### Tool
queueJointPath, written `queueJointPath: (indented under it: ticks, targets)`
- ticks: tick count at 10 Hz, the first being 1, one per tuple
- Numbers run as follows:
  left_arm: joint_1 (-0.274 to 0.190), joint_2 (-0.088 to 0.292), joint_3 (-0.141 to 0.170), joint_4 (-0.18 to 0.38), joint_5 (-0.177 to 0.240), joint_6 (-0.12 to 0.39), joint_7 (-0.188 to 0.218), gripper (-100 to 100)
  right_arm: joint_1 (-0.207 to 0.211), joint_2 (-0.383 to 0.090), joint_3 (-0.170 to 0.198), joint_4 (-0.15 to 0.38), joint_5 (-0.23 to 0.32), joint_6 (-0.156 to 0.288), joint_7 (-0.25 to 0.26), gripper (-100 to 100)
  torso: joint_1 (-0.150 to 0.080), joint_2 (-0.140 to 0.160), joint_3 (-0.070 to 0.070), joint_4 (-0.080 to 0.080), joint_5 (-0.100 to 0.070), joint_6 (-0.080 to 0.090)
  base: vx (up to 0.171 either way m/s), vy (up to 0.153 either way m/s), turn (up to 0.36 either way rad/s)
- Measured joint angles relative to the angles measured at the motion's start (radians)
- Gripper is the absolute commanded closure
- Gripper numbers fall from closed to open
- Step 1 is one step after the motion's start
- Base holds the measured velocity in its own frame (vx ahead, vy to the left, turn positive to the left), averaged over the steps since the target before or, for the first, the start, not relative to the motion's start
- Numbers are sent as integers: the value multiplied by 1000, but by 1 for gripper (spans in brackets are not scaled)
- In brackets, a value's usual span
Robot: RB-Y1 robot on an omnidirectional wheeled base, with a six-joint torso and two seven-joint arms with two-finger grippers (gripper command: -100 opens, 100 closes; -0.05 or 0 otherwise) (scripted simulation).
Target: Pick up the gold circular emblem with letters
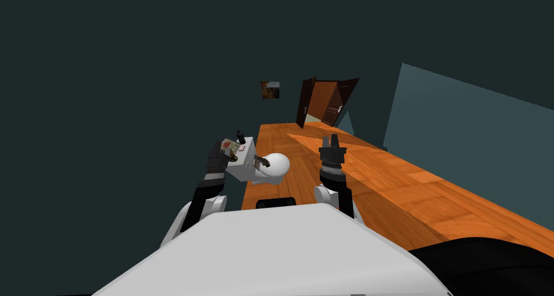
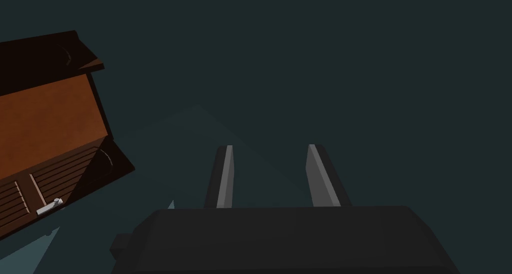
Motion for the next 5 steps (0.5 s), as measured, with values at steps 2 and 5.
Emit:
queueJointPath:
  ticks: [2, 5]
  targets:
    - [2, 13, 4, -8, 4, 48, 4, -100, 0, 0, 0, 0, 0, 0, 0, 0, 0, 1, 0, 0, 0, 0, 40, -3, -8]
    - [4, 23, 2, -13, 7, 118, 5, -100, 0, 0, 0, 0, 0, 0, 0, 0, 0, 0, 0, 0, 0, 0, 42, -9, -9]
